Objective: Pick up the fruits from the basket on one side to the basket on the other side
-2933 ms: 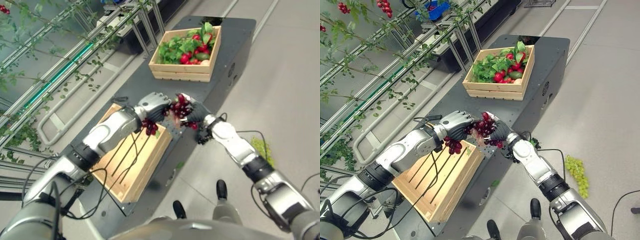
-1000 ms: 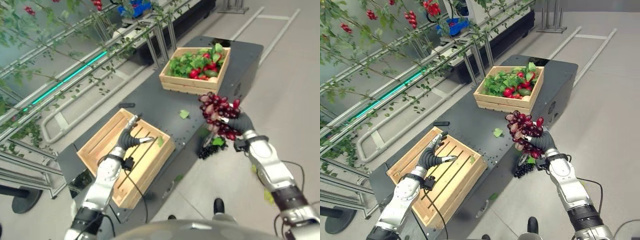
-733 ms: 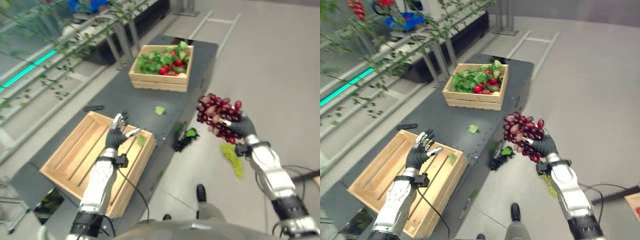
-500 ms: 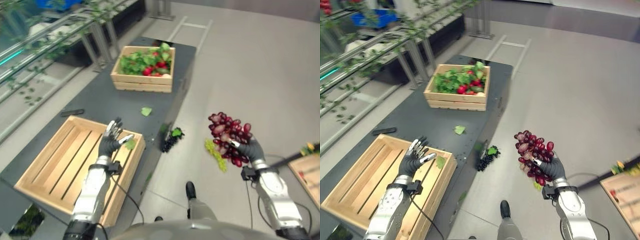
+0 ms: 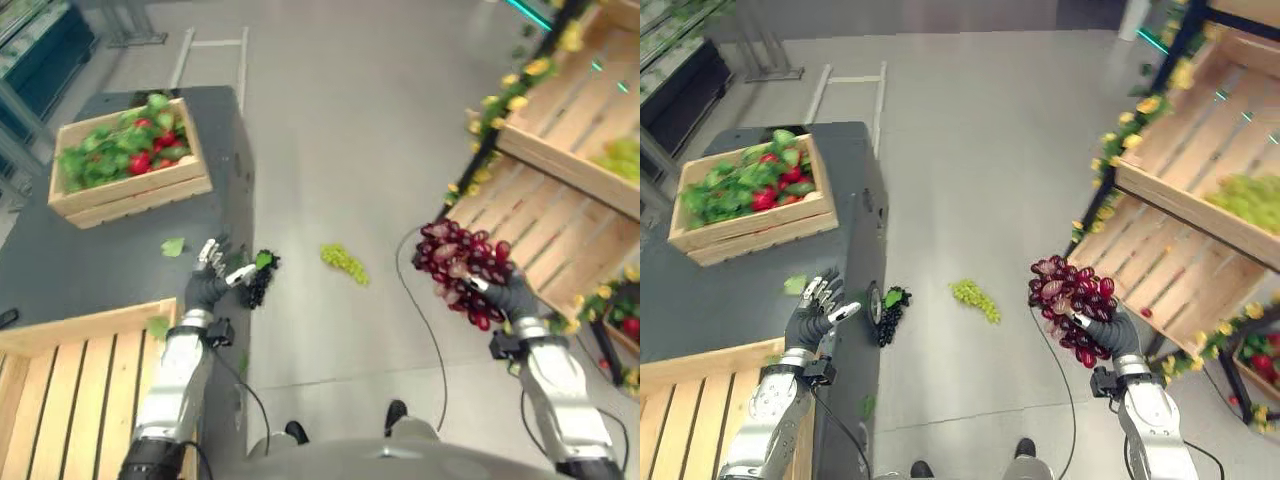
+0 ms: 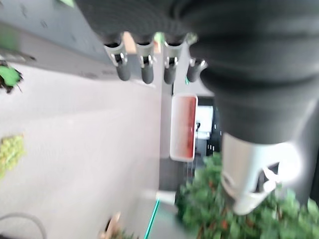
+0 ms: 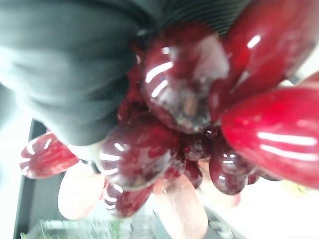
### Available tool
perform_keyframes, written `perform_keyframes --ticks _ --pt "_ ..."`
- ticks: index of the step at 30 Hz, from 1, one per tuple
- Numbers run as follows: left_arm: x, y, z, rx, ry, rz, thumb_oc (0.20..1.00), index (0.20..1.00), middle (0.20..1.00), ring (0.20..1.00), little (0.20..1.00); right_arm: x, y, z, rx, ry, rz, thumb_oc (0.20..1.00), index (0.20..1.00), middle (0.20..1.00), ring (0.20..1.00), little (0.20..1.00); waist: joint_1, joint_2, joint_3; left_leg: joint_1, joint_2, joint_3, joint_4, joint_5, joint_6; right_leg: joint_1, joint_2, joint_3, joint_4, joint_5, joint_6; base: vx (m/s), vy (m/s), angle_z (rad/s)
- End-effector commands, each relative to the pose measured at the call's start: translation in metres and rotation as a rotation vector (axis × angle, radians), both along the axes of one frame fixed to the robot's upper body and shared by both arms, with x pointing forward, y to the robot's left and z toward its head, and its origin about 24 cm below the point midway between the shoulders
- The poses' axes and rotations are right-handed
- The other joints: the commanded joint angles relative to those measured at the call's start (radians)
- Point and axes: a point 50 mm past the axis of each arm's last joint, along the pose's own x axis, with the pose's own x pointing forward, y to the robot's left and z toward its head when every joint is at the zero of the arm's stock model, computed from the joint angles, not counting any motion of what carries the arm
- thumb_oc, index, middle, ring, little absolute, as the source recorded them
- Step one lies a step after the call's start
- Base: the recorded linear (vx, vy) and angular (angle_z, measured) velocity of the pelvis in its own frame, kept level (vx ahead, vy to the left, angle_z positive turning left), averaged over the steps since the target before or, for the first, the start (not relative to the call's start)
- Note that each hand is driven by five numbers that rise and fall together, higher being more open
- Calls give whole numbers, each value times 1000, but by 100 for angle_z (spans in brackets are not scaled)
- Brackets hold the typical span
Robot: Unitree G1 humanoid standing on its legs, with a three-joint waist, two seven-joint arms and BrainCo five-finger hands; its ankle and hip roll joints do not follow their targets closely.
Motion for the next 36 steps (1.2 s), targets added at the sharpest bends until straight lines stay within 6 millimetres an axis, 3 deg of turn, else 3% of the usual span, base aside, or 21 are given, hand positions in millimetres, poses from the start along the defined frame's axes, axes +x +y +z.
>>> perform_keyframes --ticks 1,2,4,7,8,9,10,11,12,15,16,18,19,20,23,27,29,31,33,34,36 --pt "4 4 34 30 -171 8 1000 1000 1000 1000 1000 -1 3 34 13 -200 2 200 200 200 200 200 7 -76 -59 -20 -53 -29 27 -18 -18 127 -138 -55 14 26 92 41 -326 -124" --pt "3 4 33 12 -168 9 1000 1000 1000 1000 1000 -3 1 34 7 -196 1 200 200 200 200 200 -10 -78 -63 -20 -23 -20 44 -10 -26 116 -107 3 -8 -12 78 37 -210 -98" --pt "2 4 29 -1 -157 16 1000 1000 1000 1000 1000 -3 1 34 8 -193 -1 200 200 200 200 200 -12 -76 -69 -15 1 -16 62 -15 -36 119 -77 27 -24 -43 59 87 -369 -80" --pt "3 5 31 -41 -175 33 1000 1000 1000 1000 1000 2 1 44 0 -232 10 200 200 200 200 200 -24 -72 -43 -49 87 -45 257 -36 -74 115 -9 113 -54 -93 16 105 -434 -71" --pt "2 3 30 -61 -174 34 1000 1000 1000 1000 1000 3 0 45 6 -234 20 200 200 200 200 200 -18 -70 -16 -92 138 -110 402 45 -112 136 47 175 -72 -122 -20 84 -351 -111" --pt "2 1 28 -80 -170 33 1000 1000 1000 1000 1000 3 -1 46 -12 -231 18 200 200 200 200 200 -3 -65 1 -125 152 -182 481 76 -130 148 72 201 -84 -125 -41 22 -403 -117" --pt "1 -1 26 -99 -167 40 1000 1000 1000 1000 1000 4 -2 47 -29 -234 20 200 200 200 200 200 4 -67 14 -161 97 -261 523 83 -106 143 83 233 -99 -110 -62 -50 -170 -107" --pt "1 -1 26 -99 -167 41 1000 1000 1000 1000 1000 4 -2 47 -29 -234 20 200 200 200 200 200 2 -66 14 -164 96 -263 525 82 -105 142 83 231 -100 -109 -61 -4 -135 -128" --pt "0 -5 24 -114 -161 25 1000 1000 1000 1000 1000 7 -1 51 -45 -245 35 200 200 200 200 200 24 -64 22 -227 -6 -367 518 58 -90 162 97 281 -124 -106 -64 103 -98 -120" --pt "-1 -5 22 -118 -151 31 1000 1000 1000 1000 1000 6 -4 53 -42 -254 27 200 200 200 200 200 27 -63 22 -267 -17 -376 479 65 -75 177 106 310 -134 -110 -70 114 -54 -81" --pt "0 -7 19 -130 -140 32 1000 1000 1000 1000 1000 5 -6 56 -53 -266 21 200 200 200 200 200 33 -55 21 -301 -55 -403 401 45 -58 199 116 333 -137 -124 -72 242 10 -54" --pt "0 -12 15 -136 -126 24 1000 1000 1000 1000 1000 6 -6 59 -65 -280 25 200 200 200 200 200 51 -36 21 -336 -122 -443 255 113 -56 221 150 367 -149 -129 -73 218 44 -58" --pt "0 -12 15 -137 -126 24 1000 1000 1000 1000 1000 6 -6 59 -66 -280 25 200 200 200 200 200 51 -36 20 -333 -124 -443 243 123 -55 218 149 367 -151 -125 -73 228 13 -78" --pt "0 -15 12 -139 -113 10 1000 1000 1000 1000 1000 7 -5 61 -69 -290 37 200 200 200 200 200 62 -17 18 -328 -146 -461 111 199 -69 238 188 392 -165 -132 -77 212 6 -57" --pt "4 -19 12 -132 -112 -3 1000 1000 1000 1000 1000 10 -7 67 -87 -315 20 200 200 200 200 200 59 -6 14 -348 -140 -423 24 256 -92 280 203 415 -192 -145 -78 216 49 -61" --pt "4 -19 7 -136 -92 6 1000 1000 1000 1000 1000 11 -4 73 -97 -346 24 200 200 200 200 200 58 -9 -10 -304 -123 -421 42 234 -63 311 182 428 -176 -184 -67 244 143 -28" --pt "6 -20 5 -127 -78 0 1000 1000 1000 1000 1000 9 -3 75 -90 -358 26 200 200 200 200 200 46 -26 -50 -220 -146 -382 -15 187 -24 291 132 397 -48 -240 -36 277 216 20" --pt "7 -20 6 -113 -77 -1 1000 1000 1000 1000 1000 9 -2 76 -85 -365 33 200 200 200 200 200 49 -27 -57 -206 -144 -369 -25 179 -11 254 121 393 24 -238 -25 137 132 -5" --pt "10 -20 6 -102 -69 -7 1000 1000 1000 1000 1000 13 3 81 -85 -385 47 200 200 200 200 200 44 -31 -57 -174 -157 -370 -34 159 8 181 98 379 194 -207 -2 159 208 -29" --pt "13 -21 9 -72 -71 -28 1000 1000 1000 1000 1000 14 6 84 -84 -399 61 200 200 200 200 200 21 -17 -25 -134 -155 -387 -51 153 25 58 107 390 381 -156 -2 60 228 -3" --pt "15 -22 11 -69 -81 -24 1000 1000 1000 1000 1000 16 10 87 -84 -415 78 200 200 200 200 200 9 -10 -9 -110 -156 -387 -66 147 25 -8 77 368 422 -153 -2 8 137 13"
